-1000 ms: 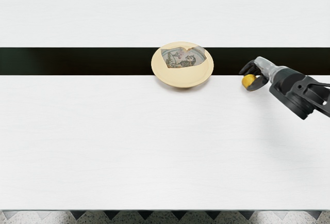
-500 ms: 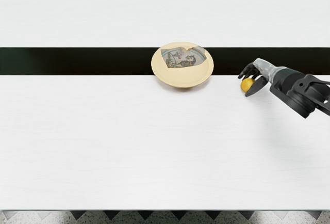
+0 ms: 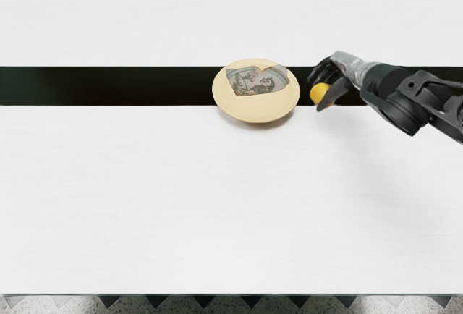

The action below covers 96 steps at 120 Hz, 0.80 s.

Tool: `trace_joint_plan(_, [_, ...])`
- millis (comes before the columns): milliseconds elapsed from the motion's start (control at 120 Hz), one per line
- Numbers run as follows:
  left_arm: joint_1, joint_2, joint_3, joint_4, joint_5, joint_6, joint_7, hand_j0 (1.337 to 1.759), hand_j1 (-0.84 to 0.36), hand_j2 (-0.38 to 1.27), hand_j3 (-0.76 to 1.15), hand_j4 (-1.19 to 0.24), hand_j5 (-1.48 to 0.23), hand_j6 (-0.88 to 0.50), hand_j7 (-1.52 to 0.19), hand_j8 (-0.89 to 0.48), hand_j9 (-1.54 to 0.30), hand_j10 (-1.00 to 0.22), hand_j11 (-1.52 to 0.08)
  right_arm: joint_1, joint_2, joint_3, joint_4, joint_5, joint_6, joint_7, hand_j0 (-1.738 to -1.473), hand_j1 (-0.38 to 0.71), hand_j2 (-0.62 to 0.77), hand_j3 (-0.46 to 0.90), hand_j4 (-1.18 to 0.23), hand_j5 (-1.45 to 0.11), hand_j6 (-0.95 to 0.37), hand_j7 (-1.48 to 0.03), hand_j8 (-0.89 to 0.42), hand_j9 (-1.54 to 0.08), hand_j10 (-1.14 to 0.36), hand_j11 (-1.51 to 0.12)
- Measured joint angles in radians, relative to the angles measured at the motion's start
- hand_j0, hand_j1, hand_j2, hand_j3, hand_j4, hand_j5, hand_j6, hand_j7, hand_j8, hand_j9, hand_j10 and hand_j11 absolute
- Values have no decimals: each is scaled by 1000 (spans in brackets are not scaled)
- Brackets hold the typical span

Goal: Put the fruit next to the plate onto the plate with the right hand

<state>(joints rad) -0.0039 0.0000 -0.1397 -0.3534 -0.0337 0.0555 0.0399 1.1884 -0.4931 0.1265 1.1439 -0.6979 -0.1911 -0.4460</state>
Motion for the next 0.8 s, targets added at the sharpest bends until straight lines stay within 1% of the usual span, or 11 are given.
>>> trace_joint_plan(42, [1,0,0,0,0,0,0,1658,326,4,0,-19,-25,-19,-25,-19,-25,-19,-25,7,15,5,-2,1,1,0,-1658,283,426,1,-661,-899,-593,-877,-435,-891,-612,-884])
trace_joint_plan(233, [-1,0,0,0,0,0,0,1658,326,3,0,-19,-25,-19,-25,-19,-25,-19,-25,27,108,16,-34,4,3,0,-1658,318,493,0,-658,-909,-583,-879,-421,-890,-600,-880])
trace_joint_plan(317, [-1,0,0,0,0,0,0,1658,326,3,0,-19,-24,-19,-24,-19,-24,-19,-24,28,142,17,-40,4,1,0,-1658,319,493,1,-655,-915,-576,-880,-421,-893,-595,-883])
trace_joint_plan(408, [-1,0,0,0,0,0,0,1658,326,3,0,-19,-24,-19,-24,-19,-24,-19,-24,29,191,16,-64,5,2,-1,-1658,318,503,1,-651,-921,-578,-880,-418,-896,-596,-884])
trace_joint_plan(433, [0,0,0,0,0,0,0,1658,326,3,0,-19,-24,-19,-24,-19,-24,-19,-24,31,201,16,-69,5,1,-1,-1658,328,532,1,-644,-915,-580,-872,-420,-889,-596,-877])
trace_joint_plan(442, [-1,0,0,0,0,0,0,1658,326,3,0,-19,-24,-19,-24,-19,-24,-19,-24,31,204,16,-71,4,1,-1,-1658,324,511,1,-637,-907,-573,-863,-424,-881,-591,-869])
trace_joint_plan(525, [1,0,0,0,0,0,0,1658,326,3,0,-19,-24,-19,-24,-19,-24,-19,-24,37,232,33,-82,-3,-27,1,-1658,113,341,0,-437,-620,-395,-591,-295,-603,-406,-595])
trace_joint_plan(600, [1,0,0,0,0,0,0,1658,326,3,0,-19,-24,-19,-24,-19,-24,-19,-24,41,238,54,-86,-3,-8,3,-1658,-30,237,0,-303,-430,-274,-409,-205,-418,-282,-412])
trace_joint_plan(692, [1,0,0,0,0,0,0,1658,326,3,0,-19,-24,-19,-25,-19,-25,-19,-25,36,228,135,-88,-1,143,7,-1658,-146,152,0,-194,-274,-175,-261,-131,-267,-180,-263])
trace_joint_plan(800, [1,0,0,0,0,0,0,1658,326,4,0,-19,-25,-19,-25,-19,-25,-19,-25,32,227,253,-86,8,391,13,-1658,-230,90,0,-114,-161,-104,-154,-78,-157,-106,-155])
